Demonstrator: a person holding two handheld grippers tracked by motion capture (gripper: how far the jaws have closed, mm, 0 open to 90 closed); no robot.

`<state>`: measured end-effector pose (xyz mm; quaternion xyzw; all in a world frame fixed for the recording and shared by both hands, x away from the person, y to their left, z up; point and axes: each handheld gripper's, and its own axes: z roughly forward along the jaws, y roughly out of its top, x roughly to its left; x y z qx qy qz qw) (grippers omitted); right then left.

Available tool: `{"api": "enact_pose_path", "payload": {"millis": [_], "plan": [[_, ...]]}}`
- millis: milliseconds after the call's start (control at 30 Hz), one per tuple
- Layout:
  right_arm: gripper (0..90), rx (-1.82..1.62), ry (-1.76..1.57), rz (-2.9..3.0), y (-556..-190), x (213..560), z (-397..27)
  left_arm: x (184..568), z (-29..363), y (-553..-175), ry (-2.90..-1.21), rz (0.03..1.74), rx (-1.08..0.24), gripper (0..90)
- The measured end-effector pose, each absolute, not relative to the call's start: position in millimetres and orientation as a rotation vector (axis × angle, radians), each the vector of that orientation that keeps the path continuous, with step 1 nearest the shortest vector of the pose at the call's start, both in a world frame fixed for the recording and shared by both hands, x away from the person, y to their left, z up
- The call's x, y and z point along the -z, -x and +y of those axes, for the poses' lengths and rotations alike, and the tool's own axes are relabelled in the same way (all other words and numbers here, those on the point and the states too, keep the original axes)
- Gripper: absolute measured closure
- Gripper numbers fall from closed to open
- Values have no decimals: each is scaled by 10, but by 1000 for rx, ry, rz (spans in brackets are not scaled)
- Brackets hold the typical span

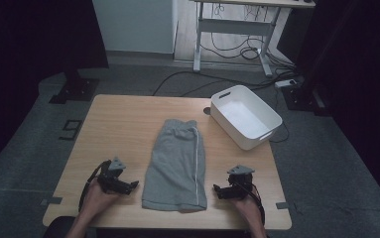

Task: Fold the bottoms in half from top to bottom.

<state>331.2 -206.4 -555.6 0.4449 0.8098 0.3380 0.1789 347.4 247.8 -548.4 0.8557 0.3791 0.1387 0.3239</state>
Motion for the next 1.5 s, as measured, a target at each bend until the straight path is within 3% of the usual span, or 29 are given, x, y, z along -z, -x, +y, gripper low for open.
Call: {"api": "enact_pose_path", "payload": {"millis": [233,500,733,967,1133,1233,1367,1467,1500], "plan": [[33,-1033,-1248,2320,-3256,5453,-2076,5329,2415,-3400,-2257,909,-343,57],[157,-1138,-1105,2428,-2968,5251,-1914,5109,2300,-3118,-2261,717,-282,113],[258,-1208,-925,2569,-2838,5153,-1609,5146,2121,-2947,-2299,590,-198,150],[234,-1122,-764,2702,-2820,5312,-1291,5326,1918,-2925,-2378,501,-127,138],[254,-969,-677,2712,-2864,5396,-1164,5402,1848,-2975,-2427,474,-166,153],[412,-954,-678,2713,-2916,5365,-1177,5377,1871,-3043,-2421,474,-168,263],[685,-937,-731,2693,-2984,5337,-1233,5350,1907,-3130,-2414,483,-179,537],[772,-909,-763,2682,-3009,5323,-1230,5328,1886,-3172,-2432,494,-198,779],[779,-896,-769,2683,-3009,5316,-1222,5314,1873,-3177,-2447,496,-197,798]]}}
